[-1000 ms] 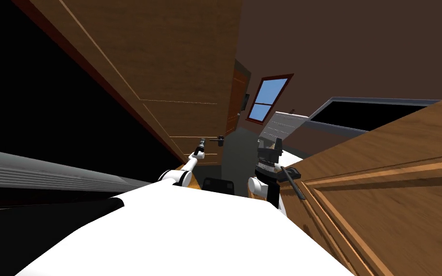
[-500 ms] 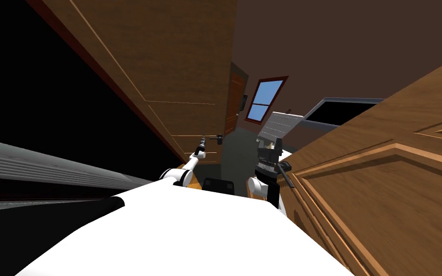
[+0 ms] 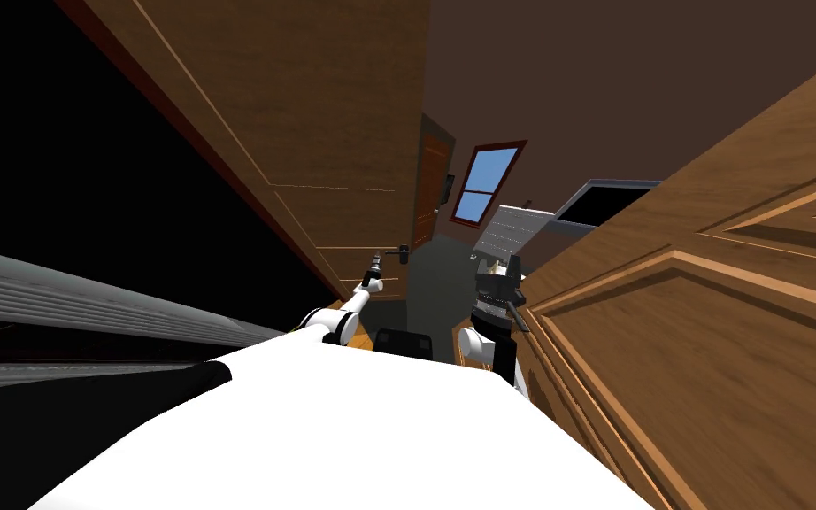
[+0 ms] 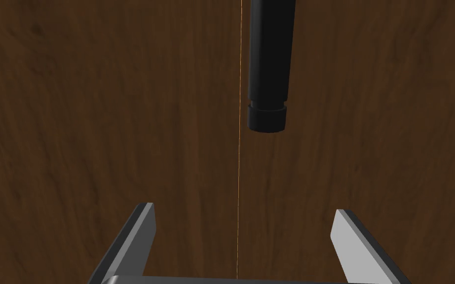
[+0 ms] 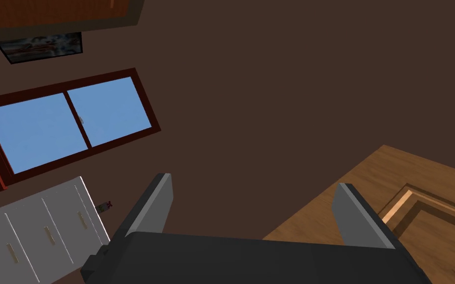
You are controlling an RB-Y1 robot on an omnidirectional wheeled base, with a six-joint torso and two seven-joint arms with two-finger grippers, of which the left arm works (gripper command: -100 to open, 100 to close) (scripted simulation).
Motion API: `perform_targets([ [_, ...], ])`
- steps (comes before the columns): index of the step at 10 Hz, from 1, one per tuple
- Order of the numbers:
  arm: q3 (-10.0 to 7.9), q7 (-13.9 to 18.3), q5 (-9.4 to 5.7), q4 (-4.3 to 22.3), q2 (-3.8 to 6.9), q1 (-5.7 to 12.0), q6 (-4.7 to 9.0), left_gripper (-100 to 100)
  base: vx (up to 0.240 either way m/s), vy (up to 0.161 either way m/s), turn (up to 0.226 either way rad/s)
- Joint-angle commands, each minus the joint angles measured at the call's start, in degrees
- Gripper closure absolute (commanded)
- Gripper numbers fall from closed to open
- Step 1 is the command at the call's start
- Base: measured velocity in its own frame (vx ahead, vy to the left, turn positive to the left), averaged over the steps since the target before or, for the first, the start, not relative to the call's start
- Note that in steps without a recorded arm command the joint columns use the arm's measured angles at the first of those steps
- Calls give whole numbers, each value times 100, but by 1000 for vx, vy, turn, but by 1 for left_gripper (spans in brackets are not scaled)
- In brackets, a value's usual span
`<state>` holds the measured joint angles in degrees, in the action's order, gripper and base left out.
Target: Push the door open
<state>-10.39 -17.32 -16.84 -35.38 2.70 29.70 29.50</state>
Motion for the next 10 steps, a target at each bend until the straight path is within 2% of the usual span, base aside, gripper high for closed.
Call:
perform_targets([
  [1,40,-250,-269,159,-62,98,119,-100,-93,-40,-34],
  [5,128,-780,-857,401,-269,258,322,-100,-81,-62,-29],
  [7,164,-991,-1090,498,-379,321,403,-100,-76,-71,-26],
  [10,204,-1235,-1361,610,-540,395,497,-100,-44,-101,-27],
])
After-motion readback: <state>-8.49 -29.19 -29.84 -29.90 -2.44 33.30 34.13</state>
